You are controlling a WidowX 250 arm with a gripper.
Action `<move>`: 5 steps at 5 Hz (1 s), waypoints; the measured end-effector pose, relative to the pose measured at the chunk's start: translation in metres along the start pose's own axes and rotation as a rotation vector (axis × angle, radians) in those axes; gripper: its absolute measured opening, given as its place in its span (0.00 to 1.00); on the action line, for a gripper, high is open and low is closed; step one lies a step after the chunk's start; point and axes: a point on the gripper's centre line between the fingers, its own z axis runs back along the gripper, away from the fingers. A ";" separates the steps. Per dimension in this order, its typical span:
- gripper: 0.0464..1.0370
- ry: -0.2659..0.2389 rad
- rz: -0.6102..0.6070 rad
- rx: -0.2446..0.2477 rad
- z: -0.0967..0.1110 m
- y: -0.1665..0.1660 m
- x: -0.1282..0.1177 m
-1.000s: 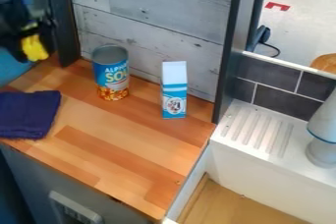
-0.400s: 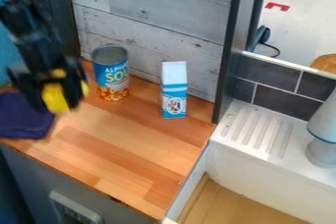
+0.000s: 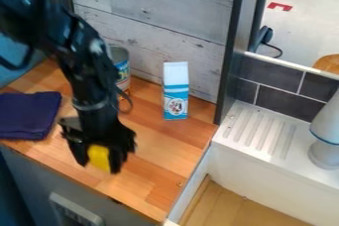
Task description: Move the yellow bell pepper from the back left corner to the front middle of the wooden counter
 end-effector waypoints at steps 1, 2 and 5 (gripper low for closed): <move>0.77 -0.047 -0.028 -0.005 -0.006 -0.002 0.005; 0.77 -0.030 0.033 -0.052 -0.020 0.007 0.010; 0.98 0.014 0.058 -0.083 -0.030 0.007 0.023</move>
